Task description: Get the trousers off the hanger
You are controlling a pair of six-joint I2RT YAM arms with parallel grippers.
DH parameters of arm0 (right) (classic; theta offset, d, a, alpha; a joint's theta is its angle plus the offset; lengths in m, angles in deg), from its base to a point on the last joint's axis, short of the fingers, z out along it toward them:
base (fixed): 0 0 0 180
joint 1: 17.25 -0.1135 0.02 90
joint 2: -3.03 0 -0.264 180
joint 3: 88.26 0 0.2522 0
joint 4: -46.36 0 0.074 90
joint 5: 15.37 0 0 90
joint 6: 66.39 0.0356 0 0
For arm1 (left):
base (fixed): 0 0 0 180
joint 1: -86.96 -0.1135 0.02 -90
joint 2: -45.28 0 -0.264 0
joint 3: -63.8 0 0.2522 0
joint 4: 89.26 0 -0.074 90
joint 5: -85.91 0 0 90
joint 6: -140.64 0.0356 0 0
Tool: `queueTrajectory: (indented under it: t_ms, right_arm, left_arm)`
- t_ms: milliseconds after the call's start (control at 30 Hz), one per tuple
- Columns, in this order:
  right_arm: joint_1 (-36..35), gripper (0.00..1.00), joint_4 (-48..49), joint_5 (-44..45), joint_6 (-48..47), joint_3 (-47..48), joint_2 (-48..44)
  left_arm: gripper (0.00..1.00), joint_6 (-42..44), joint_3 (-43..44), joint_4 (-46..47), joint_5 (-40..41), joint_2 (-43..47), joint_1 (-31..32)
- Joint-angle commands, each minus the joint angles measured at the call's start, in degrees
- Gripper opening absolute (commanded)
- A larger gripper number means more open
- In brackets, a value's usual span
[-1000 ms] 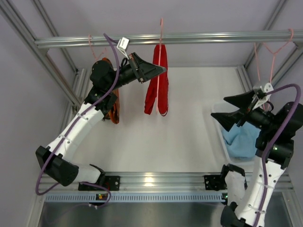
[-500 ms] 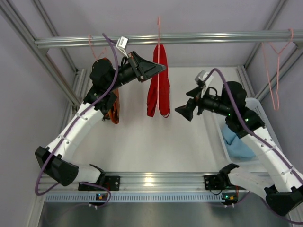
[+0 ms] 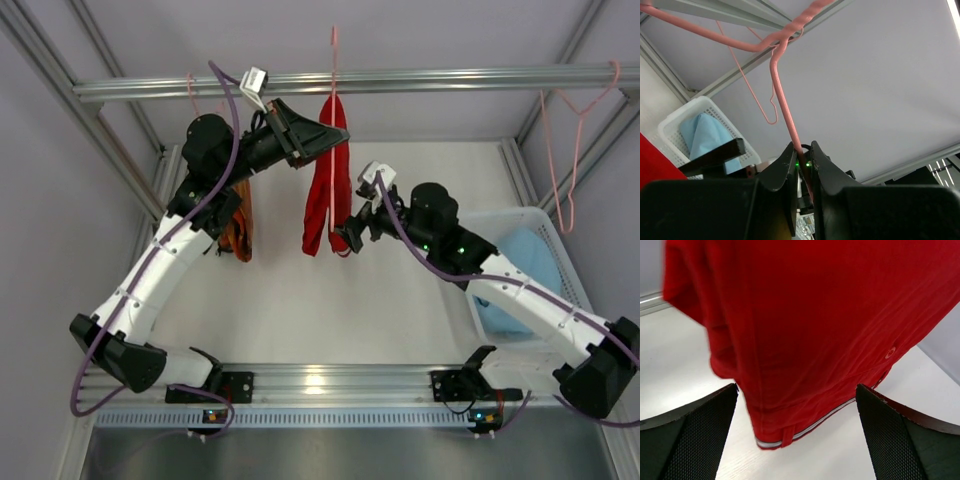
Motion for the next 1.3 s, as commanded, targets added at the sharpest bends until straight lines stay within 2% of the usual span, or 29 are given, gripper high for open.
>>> queueTrajectory:
  t_ms: [0, 333, 500, 700, 767, 833, 1067, 1167, 1267]
  right_arm:
    - [-1.20, 0.99, 11.26, 2.85, -0.11, 1.58, 2.90]
    - [-0.86, 0.98, 20.51, 10.75, -0.81, -1.93, 6.95]
    - [0.11, 0.88, 20.69, 11.37, -1.25, -1.41, 7.12]
    - [0.46, 0.91, 19.02, 8.21, -2.83, -2.28, 6.07]
    - [0.46, 0.90, 19.11, 9.96, -2.92, -2.55, 5.89]
    - [0.64, 0.86, 19.80, 13.98, -2.74, -2.64, 6.42]
    - [1.61, 0.75, 19.81, 16.47, -2.13, 0.35, 9.05]
    - [1.96, 0.66, 20.25, 15.95, -2.65, 0.62, 9.41]
    - [1.96, 0.49, 20.69, 15.59, -2.22, 1.32, 10.28]
  left_arm:
    - [0.00, 2.69, 6.88, 13.92, 2.30, 1.88, 0.06]
    - [0.00, 1.54, 7.58, 14.10, 2.04, 2.23, 0.06]
    - [0.00, 1.37, 7.67, 14.19, 1.77, 2.58, -0.03]
    - [0.00, 1.19, 7.14, 14.62, 1.68, 2.85, 0.06]
    - [0.00, 1.02, 7.06, 14.97, 1.77, 2.67, 0.06]
    - [0.00, 0.41, 6.88, 15.15, 1.77, 2.67, 0.06]
    - [0.00, 0.23, 7.06, 15.42, 1.60, 2.85, 0.06]
    - [0.00, -0.04, 6.79, 15.50, 1.51, 3.20, 0.06]
    - [0.00, -0.48, 6.18, 15.59, 1.68, 3.37, 0.06]
